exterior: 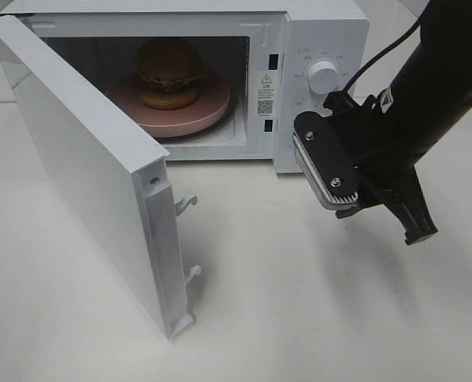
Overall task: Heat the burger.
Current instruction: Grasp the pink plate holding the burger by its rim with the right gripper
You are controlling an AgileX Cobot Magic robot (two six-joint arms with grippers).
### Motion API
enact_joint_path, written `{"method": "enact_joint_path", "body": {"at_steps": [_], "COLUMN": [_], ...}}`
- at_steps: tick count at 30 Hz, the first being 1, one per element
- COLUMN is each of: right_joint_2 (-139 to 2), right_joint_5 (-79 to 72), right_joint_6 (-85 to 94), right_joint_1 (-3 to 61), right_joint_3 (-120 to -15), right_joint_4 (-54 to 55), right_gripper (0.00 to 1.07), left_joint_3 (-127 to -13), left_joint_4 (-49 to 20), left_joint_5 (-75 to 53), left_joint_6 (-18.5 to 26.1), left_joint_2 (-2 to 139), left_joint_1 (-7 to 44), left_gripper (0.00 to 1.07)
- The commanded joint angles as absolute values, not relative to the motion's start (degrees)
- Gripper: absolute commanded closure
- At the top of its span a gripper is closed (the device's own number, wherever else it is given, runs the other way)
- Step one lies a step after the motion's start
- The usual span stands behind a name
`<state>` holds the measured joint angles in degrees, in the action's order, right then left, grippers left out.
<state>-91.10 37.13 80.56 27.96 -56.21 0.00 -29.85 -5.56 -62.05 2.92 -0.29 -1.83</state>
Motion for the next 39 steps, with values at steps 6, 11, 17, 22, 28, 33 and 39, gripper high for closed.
{"method": "enact_joint_path", "body": {"at_steps": [6, 11, 17, 22, 28, 33, 39], "right_joint_2": [-90.6, -90.6, -91.0, -92.2, -95.7, -98.1, -102.2], "right_joint_5": [30.5, 25.7, 22.7, 22.1, 21.5, 20.7, 20.2], "right_joint_6": [74.2, 73.9, 73.9, 73.6, 73.5, 73.3, 71.8], "right_joint_1": [29.8, 30.4, 32.3, 32.6, 35.5, 36.3, 37.6], "right_joint_3": [-56.4, -56.4, -58.4, -61.4, -65.4, -67.7, -72.2], "right_joint_4": [-0.8, -3.6, -7.6, -7.5, -9.7, -9.9, -10.1], "right_gripper": [0.08, 0.07, 0.12, 0.13, 0.15, 0.16, 0.18], "left_joint_3": [-29.8, -29.8, -29.8, -29.8, -29.8, -29.8, -29.8], "left_joint_4": [-5.7, -5.7, -5.7, -5.7, -5.7, -5.7, -5.7], "left_joint_5": [-61.4, -61.4, -61.4, -61.4, -61.4, -61.4, -61.4], "left_joint_6": [2.7, 2.7, 2.7, 2.7, 2.7, 2.7, 2.7], "left_joint_2": [-1.1, -1.1, -1.1, -1.1, -1.1, -1.1, -1.1], "left_joint_1": [-2.0, -2.0, -2.0, -2.0, -2.0, -2.0, -2.0], "left_gripper": [0.08, 0.08, 0.08, 0.08, 0.08, 0.08, 0.08]}}
